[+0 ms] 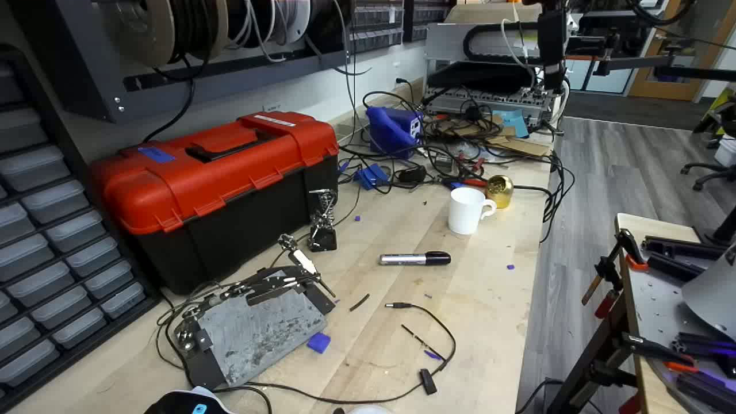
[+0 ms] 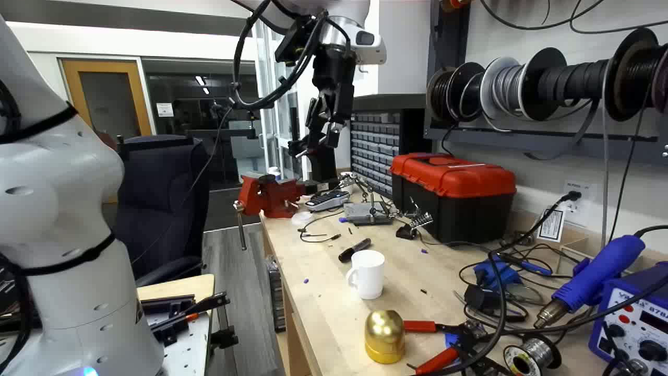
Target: Pick the marker and put it in the cup
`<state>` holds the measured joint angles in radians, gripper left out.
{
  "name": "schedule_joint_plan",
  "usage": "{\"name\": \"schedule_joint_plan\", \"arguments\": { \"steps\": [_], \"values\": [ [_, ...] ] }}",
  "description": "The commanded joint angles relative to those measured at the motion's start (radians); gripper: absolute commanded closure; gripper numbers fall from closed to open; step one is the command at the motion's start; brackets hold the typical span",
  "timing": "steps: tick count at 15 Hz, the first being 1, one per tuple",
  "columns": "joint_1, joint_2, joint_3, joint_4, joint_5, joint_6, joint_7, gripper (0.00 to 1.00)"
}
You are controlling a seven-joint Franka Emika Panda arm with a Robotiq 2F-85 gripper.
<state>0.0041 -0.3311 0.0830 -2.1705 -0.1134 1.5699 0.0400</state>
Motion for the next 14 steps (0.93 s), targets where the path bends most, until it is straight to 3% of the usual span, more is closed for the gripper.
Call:
{"name": "schedule_joint_plan", "arguments": {
  "steps": [1, 9, 14],
  "values": [
    [0.013, 0.001, -0.011, 0.002, -0.003, -0.002, 0.003, 0.0],
    [0.013, 0.001, -0.011, 0.002, -0.003, -0.002, 0.003, 0.0],
    [0.024, 0.064, -0.003, 0.045, -0.006, 0.038, -0.003, 0.0]
  ]
}}
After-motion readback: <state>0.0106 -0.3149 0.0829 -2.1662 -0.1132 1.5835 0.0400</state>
